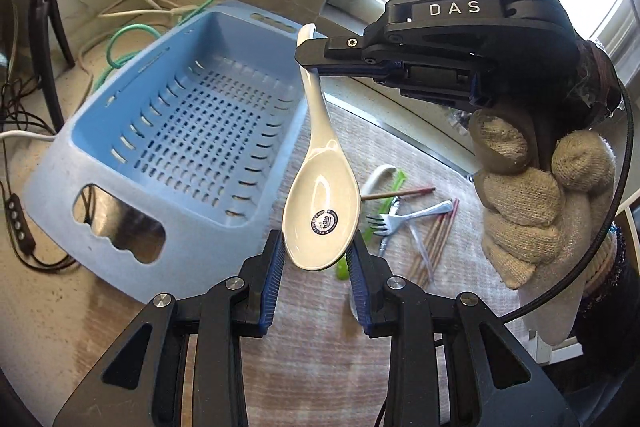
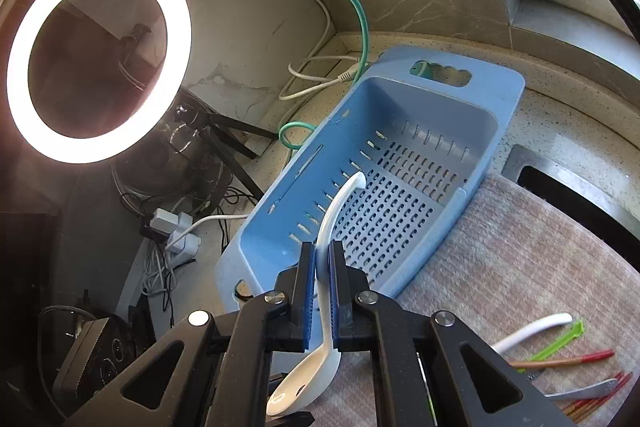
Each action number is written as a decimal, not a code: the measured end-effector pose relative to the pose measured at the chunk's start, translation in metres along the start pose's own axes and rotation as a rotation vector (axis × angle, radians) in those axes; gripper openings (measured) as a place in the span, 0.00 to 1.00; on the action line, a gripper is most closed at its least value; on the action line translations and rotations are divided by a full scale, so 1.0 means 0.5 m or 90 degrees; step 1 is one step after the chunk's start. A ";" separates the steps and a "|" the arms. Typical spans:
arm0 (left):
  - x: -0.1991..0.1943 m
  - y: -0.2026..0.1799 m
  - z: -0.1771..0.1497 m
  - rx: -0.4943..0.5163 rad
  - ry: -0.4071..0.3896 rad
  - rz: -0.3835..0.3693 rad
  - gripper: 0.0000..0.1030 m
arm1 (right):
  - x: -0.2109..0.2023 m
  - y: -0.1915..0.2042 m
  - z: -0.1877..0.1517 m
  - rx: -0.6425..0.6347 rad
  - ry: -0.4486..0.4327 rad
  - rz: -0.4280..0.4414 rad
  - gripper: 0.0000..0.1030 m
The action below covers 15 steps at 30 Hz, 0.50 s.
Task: Organize utensils
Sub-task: 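Carry the white soup spoon into the blue basket and open the right tool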
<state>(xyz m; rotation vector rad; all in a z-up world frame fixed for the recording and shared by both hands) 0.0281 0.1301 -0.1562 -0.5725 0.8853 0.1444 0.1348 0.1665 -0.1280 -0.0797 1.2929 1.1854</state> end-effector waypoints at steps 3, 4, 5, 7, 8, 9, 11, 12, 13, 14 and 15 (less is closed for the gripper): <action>-0.001 0.029 0.019 0.001 -0.001 0.012 0.29 | 0.040 -0.006 0.025 0.008 0.008 0.000 0.06; 0.004 0.041 0.024 0.000 0.001 0.016 0.29 | 0.051 -0.008 0.031 0.010 0.009 -0.001 0.06; 0.008 0.051 0.029 0.002 0.004 0.018 0.29 | 0.063 -0.008 0.038 0.011 0.011 -0.002 0.06; 0.021 0.073 0.039 0.004 0.008 0.028 0.29 | 0.083 -0.011 0.050 0.008 0.011 -0.006 0.06; 0.025 0.081 0.042 0.004 0.010 0.033 0.29 | 0.092 -0.013 0.054 0.007 0.011 -0.008 0.06; 0.030 0.089 0.046 0.004 0.012 0.040 0.28 | 0.101 -0.016 0.058 0.007 0.011 -0.013 0.06; 0.036 0.103 0.051 0.006 0.014 0.056 0.28 | 0.115 -0.017 0.064 -0.003 0.014 -0.026 0.09; 0.039 0.110 0.055 0.005 0.014 0.064 0.28 | 0.120 -0.016 0.066 -0.011 0.012 -0.034 0.09; 0.039 0.118 0.059 -0.001 0.012 0.070 0.28 | 0.124 -0.015 0.066 -0.021 0.015 -0.043 0.10; 0.041 0.127 0.064 -0.007 0.011 0.074 0.28 | 0.126 -0.015 0.065 -0.030 0.017 -0.050 0.17; 0.040 0.134 0.068 -0.012 0.008 0.078 0.28 | 0.127 -0.016 0.064 -0.035 0.016 -0.057 0.24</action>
Point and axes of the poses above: each gripper's, at about its wrist camera, not at the fingertips, and x roughly the way its jaws point, y to its left, z to its top, the point moved 9 cm from there along x, roughly the way its jaws point, and after that the axes turned 1 degree about y, right-handed, at the moved point
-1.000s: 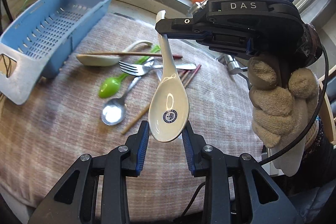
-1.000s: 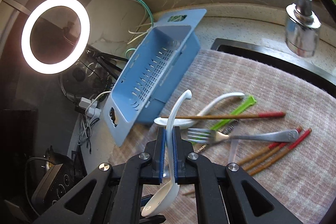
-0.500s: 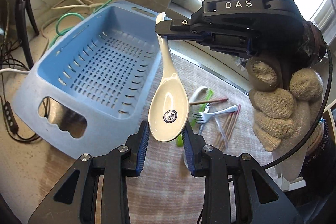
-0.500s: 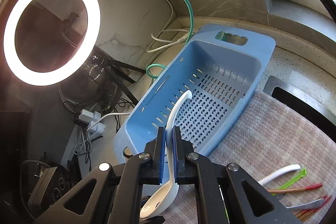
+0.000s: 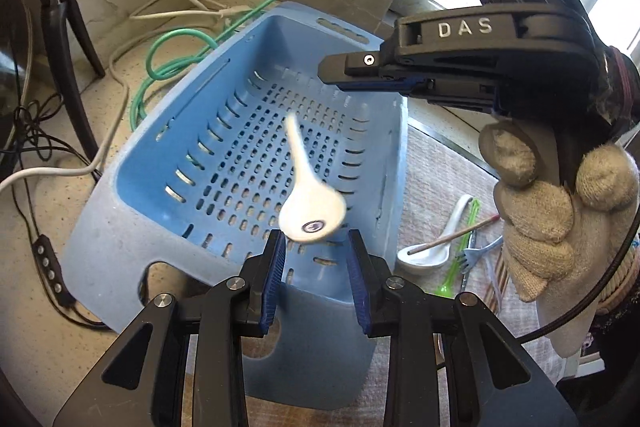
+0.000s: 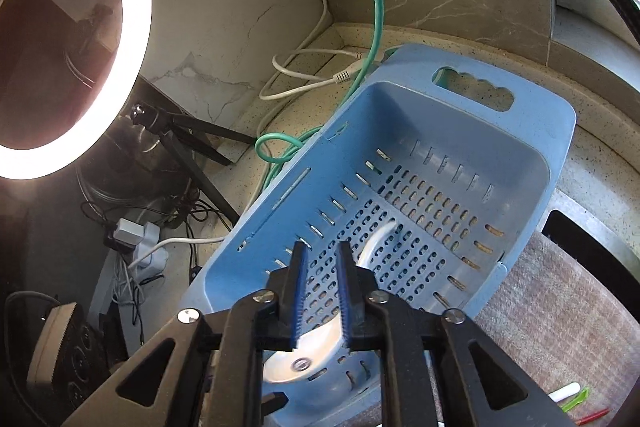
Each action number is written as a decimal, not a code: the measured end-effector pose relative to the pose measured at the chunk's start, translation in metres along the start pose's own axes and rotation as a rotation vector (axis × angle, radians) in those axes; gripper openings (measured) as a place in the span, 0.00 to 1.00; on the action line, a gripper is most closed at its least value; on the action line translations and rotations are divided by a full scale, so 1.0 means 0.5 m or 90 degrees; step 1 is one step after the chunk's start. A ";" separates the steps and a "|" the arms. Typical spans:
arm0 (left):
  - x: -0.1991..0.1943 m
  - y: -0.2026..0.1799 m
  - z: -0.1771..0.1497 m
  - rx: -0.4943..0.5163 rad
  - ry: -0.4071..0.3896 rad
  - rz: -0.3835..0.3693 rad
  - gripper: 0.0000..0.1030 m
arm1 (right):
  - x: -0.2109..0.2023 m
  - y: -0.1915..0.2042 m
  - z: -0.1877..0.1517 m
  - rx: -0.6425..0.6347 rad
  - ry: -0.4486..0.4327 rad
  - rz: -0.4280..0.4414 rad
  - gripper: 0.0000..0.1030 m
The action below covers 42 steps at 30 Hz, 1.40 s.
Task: Organize utensils
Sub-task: 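Carry the white soup spoon into the blue basket and open the right tool, then move the right tool back over the utensils on the towel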
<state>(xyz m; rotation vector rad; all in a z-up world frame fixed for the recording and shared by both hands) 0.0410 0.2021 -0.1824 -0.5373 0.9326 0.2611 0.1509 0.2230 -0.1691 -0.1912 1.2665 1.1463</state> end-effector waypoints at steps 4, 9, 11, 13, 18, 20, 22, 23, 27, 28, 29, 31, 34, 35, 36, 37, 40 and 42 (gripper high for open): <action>-0.002 0.019 0.007 -0.015 -0.004 0.010 0.29 | -0.011 -0.010 0.001 0.004 -0.022 -0.014 0.52; -0.016 0.013 -0.003 -0.006 -0.007 0.020 0.29 | -0.030 -0.020 -0.009 0.003 -0.023 -0.020 0.52; -0.024 0.007 -0.007 -0.003 -0.012 0.024 0.29 | -0.045 -0.022 -0.014 0.002 -0.029 -0.018 0.52; -0.031 -0.002 -0.012 -0.004 -0.015 0.022 0.29 | -0.062 -0.025 -0.020 0.002 -0.038 -0.019 0.52; -0.054 -0.028 -0.025 0.003 -0.021 0.036 0.31 | -0.113 -0.024 -0.036 -0.002 -0.059 -0.015 0.52; -0.064 -0.040 -0.029 0.005 -0.026 0.040 0.31 | -0.137 -0.022 -0.042 -0.003 -0.076 -0.013 0.52; -0.076 -0.055 -0.036 0.007 -0.030 0.039 0.31 | -0.159 -0.020 -0.049 -0.007 -0.087 -0.009 0.52; -0.081 -0.062 -0.038 0.008 -0.031 0.039 0.31 | -0.170 -0.020 -0.053 -0.007 -0.092 -0.008 0.52; -0.105 -0.091 -0.054 0.012 -0.038 0.039 0.35 | -0.216 -0.020 -0.072 -0.003 -0.115 0.009 0.53; -0.112 -0.097 -0.060 0.012 -0.039 0.038 0.36 | -0.227 -0.019 -0.077 -0.005 -0.122 0.011 0.53; -0.117 -0.103 -0.066 0.012 -0.040 0.038 0.36 | -0.239 -0.020 -0.082 -0.009 -0.127 0.010 0.53; -0.126 -0.116 -0.080 0.015 -0.041 0.036 0.36 | -0.263 -0.020 -0.095 -0.020 -0.136 0.006 0.53; -0.135 -0.135 -0.103 0.025 -0.037 0.038 0.36 | -0.296 -0.028 -0.120 -0.024 -0.140 0.004 0.53; -0.137 -0.141 -0.111 0.030 -0.035 0.038 0.36 | -0.306 -0.033 -0.130 -0.021 -0.137 0.003 0.53; -0.138 -0.148 -0.119 0.034 -0.033 0.038 0.36 | -0.317 -0.038 -0.138 -0.017 -0.135 0.003 0.53; -0.140 -0.156 -0.127 0.037 -0.030 0.037 0.36 | -0.328 -0.045 -0.147 -0.014 -0.134 0.002 0.53; -0.138 -0.181 -0.150 0.051 -0.023 0.030 0.36 | -0.359 -0.071 -0.172 -0.006 -0.131 -0.011 0.57; -0.131 -0.198 -0.165 0.060 -0.015 0.022 0.36 | -0.373 -0.094 -0.192 -0.002 -0.120 -0.034 0.58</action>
Point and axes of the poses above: each gripper's, at about its wrist camera, not at the fingertips, and x roughly the way its jaws point, y to its left, z to its top, the point moved 9 cm from there along x, roughly the way its jaws point, and after that the axes turned 1 degree about y, right-handed, at the moved point
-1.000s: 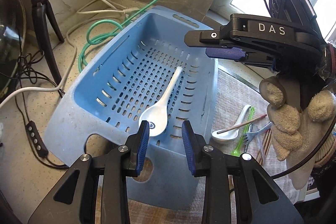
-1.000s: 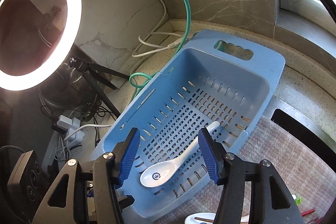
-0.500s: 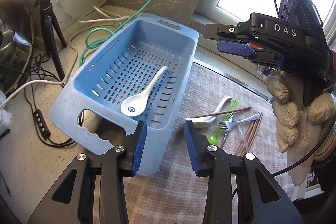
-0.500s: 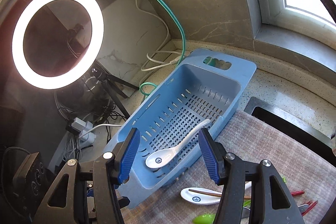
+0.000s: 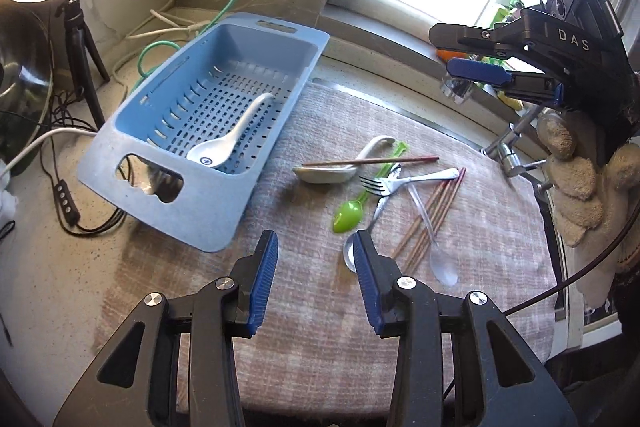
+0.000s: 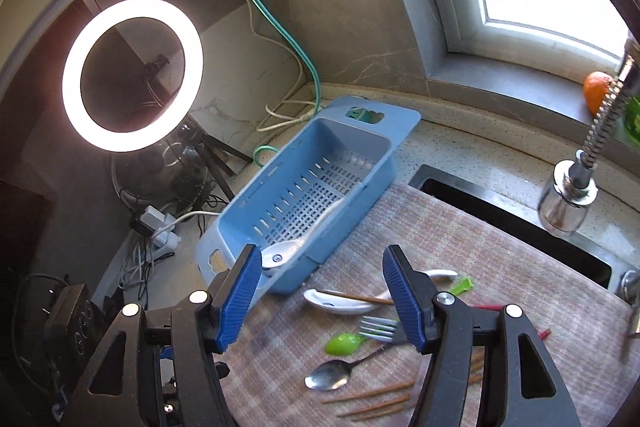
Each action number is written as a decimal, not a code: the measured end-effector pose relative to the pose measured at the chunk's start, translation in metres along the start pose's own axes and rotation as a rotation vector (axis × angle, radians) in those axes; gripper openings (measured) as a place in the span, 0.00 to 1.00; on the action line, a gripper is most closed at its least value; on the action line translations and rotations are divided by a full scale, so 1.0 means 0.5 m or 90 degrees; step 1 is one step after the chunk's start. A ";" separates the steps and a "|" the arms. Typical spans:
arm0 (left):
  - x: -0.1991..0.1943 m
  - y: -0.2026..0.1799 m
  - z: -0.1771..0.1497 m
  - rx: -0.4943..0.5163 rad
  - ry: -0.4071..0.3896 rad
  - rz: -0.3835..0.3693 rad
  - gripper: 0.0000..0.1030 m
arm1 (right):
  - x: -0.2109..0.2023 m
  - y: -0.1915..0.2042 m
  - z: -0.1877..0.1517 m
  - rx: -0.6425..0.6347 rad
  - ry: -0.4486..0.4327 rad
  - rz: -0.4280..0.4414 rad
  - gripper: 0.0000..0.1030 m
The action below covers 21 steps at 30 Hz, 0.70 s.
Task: Organize utensils
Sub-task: 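Move the right tool back over the utensils on the towel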
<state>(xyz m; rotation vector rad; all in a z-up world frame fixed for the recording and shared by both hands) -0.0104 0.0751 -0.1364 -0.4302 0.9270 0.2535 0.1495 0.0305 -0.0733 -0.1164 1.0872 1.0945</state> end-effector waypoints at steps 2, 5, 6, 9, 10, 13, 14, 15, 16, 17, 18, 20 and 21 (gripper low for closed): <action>0.010 -0.017 -0.014 0.005 0.009 -0.009 0.37 | -0.016 -0.024 -0.020 0.005 0.011 -0.014 0.58; 0.025 -0.043 -0.033 0.014 0.024 -0.023 0.36 | -0.034 -0.057 -0.052 0.022 0.024 -0.018 0.58; 0.031 -0.054 -0.039 0.018 0.030 -0.029 0.37 | -0.038 -0.068 -0.063 0.028 0.029 -0.017 0.58; 0.054 -0.095 -0.057 0.037 0.047 -0.050 0.37 | -0.039 -0.103 -0.097 0.053 0.047 -0.016 0.58; 0.059 -0.108 -0.063 0.043 0.052 -0.057 0.37 | -0.037 -0.116 -0.108 0.065 0.054 -0.015 0.58; 0.083 -0.150 -0.082 0.069 0.066 -0.069 0.37 | -0.028 -0.152 -0.137 0.101 0.073 -0.008 0.58; 0.089 -0.163 -0.088 0.077 0.071 -0.072 0.37 | -0.025 -0.162 -0.146 0.111 0.080 -0.008 0.58; 0.093 -0.173 -0.095 0.083 0.078 -0.077 0.37 | -0.022 -0.171 -0.156 0.119 0.087 -0.007 0.58; 0.101 -0.185 -0.102 0.086 0.085 -0.085 0.37 | -0.017 -0.178 -0.165 0.130 0.094 -0.003 0.58; 0.107 -0.195 -0.109 0.089 0.091 -0.092 0.37 | -0.012 -0.182 -0.174 0.140 0.102 0.004 0.58; 0.112 -0.204 -0.114 0.092 0.097 -0.096 0.37 | -0.007 -0.186 -0.183 0.149 0.109 0.010 0.58; 0.121 -0.216 -0.123 0.102 0.105 -0.097 0.37 | 0.000 -0.197 -0.197 0.160 0.117 0.008 0.57; 0.124 -0.219 -0.125 0.106 0.107 -0.095 0.37 | 0.003 -0.201 -0.202 0.163 0.118 0.005 0.57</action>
Point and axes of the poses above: each gripper's, at about its wrist camera, not at the fingertips, and x roughly the way its jaws point, y to its left, z to its top, the point moved 9 cm from there along x, roughly the way its jaws point, and after that the axes turned 1 degree about y, right-handed, at the moved point
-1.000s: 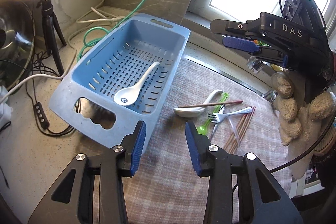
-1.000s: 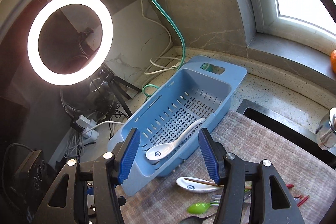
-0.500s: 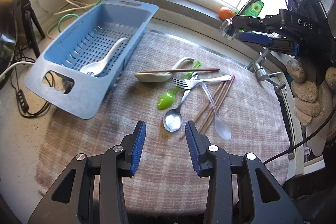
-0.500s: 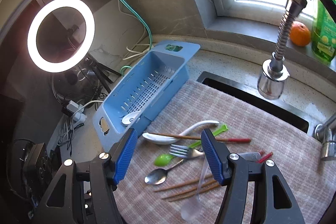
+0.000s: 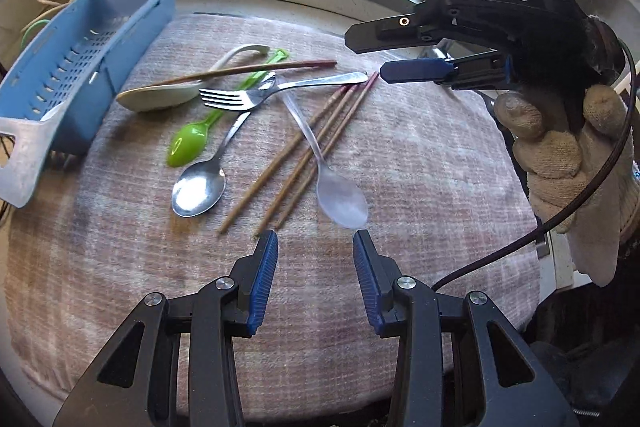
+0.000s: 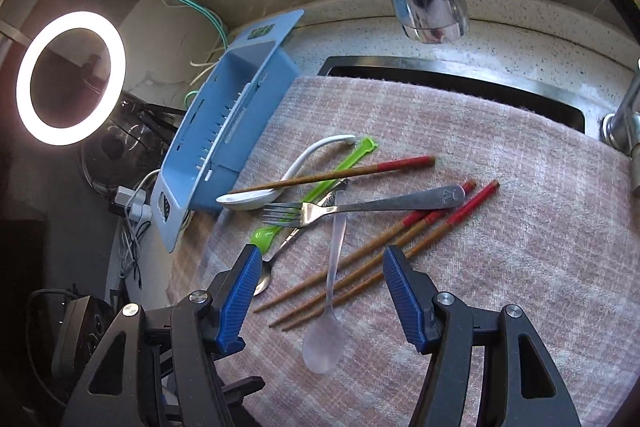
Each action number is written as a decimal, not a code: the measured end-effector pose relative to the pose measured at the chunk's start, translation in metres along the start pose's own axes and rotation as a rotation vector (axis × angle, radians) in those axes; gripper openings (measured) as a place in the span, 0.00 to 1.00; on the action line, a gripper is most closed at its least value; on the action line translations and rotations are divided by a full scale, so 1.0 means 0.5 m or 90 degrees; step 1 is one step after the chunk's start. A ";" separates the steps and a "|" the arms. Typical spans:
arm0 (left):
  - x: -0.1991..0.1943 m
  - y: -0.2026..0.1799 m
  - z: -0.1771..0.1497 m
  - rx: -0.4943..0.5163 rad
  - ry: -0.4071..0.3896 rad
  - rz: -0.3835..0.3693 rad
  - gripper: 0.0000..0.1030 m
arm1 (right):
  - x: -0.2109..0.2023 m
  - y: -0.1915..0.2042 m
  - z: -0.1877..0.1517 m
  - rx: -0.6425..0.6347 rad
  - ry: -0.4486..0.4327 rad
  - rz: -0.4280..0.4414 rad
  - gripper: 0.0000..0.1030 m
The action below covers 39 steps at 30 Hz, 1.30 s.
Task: Organize utensils
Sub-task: 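Move the right tool back over the utensils on the towel, then grasp the clear plastic spoon with the right tool and lift it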
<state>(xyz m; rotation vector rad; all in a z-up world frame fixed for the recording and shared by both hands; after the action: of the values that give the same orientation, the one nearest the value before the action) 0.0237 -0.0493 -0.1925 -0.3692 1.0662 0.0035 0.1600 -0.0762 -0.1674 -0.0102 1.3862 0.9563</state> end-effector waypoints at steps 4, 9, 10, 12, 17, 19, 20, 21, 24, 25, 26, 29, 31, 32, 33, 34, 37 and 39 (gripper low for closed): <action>0.009 0.003 0.003 0.002 0.008 0.001 0.37 | 0.015 -0.024 -0.012 0.026 0.015 -0.006 0.41; 0.014 0.028 0.017 -0.001 0.008 0.016 0.37 | 0.037 -0.072 -0.023 0.073 0.030 -0.065 0.29; 0.013 0.032 0.021 0.002 0.006 0.020 0.36 | 0.041 -0.081 -0.024 0.085 0.033 -0.071 0.26; 0.013 0.040 0.030 0.012 0.003 0.024 0.36 | 0.047 -0.097 -0.025 0.110 0.034 -0.080 0.23; 0.026 0.053 0.065 0.057 0.011 0.040 0.27 | 0.058 -0.126 -0.022 0.151 0.031 -0.094 0.20; 0.035 0.051 0.080 0.075 0.017 0.034 0.21 | 0.061 -0.128 -0.023 0.158 0.029 -0.099 0.18; 0.043 0.050 0.087 0.082 0.026 0.030 0.19 | 0.064 -0.129 -0.022 0.161 0.029 -0.102 0.18; 0.051 0.050 0.092 0.093 0.034 0.029 0.16 | 0.069 -0.129 -0.022 0.164 0.029 -0.105 0.17; 0.077 0.043 0.107 0.138 0.059 0.041 0.16 | 0.074 -0.132 -0.020 0.178 0.027 -0.108 0.16; 0.086 0.040 0.112 0.151 0.066 0.043 0.15 | 0.075 -0.132 -0.019 0.182 0.025 -0.109 0.16; 0.094 0.037 0.114 0.161 0.074 0.043 0.15 | 0.075 -0.132 -0.018 0.185 0.024 -0.111 0.16; 0.116 0.028 0.120 0.188 0.094 0.043 0.15 | 0.075 -0.131 -0.018 0.192 0.024 -0.109 0.16; 0.121 0.029 0.125 0.184 0.101 0.041 0.15 | 0.074 -0.132 -0.019 0.192 0.022 -0.111 0.16; 0.120 0.027 0.129 0.174 0.103 0.029 0.15 | 0.075 -0.133 -0.019 0.192 0.023 -0.111 0.15; 0.119 0.024 0.131 0.162 0.105 0.014 0.15 | 0.076 -0.134 -0.019 0.190 0.024 -0.112 0.15; 0.117 0.021 0.135 0.151 0.105 0.004 0.15 | 0.078 -0.136 -0.019 0.190 0.024 -0.113 0.15; 0.120 0.012 0.139 0.122 0.111 -0.023 0.15 | 0.080 -0.135 -0.019 0.183 0.024 -0.116 0.15; 0.132 0.004 0.143 0.118 0.118 -0.022 0.15 | 0.082 -0.133 -0.018 0.176 0.025 -0.121 0.15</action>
<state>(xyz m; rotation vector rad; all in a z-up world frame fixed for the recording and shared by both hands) 0.1164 -0.0377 -0.2188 -0.2237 1.2324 -0.1619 0.1861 -0.1005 -0.2376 0.0478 1.5149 0.6049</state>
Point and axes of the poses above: each gripper's, at about its wrist camera, not at the fingertips, and x roughly the way its jaws point, y to its left, z to its top, the point moved 9 cm from there along x, roughly the way its jaws point, and after that the axes turned 1 degree about y, right-handed, at the moved point
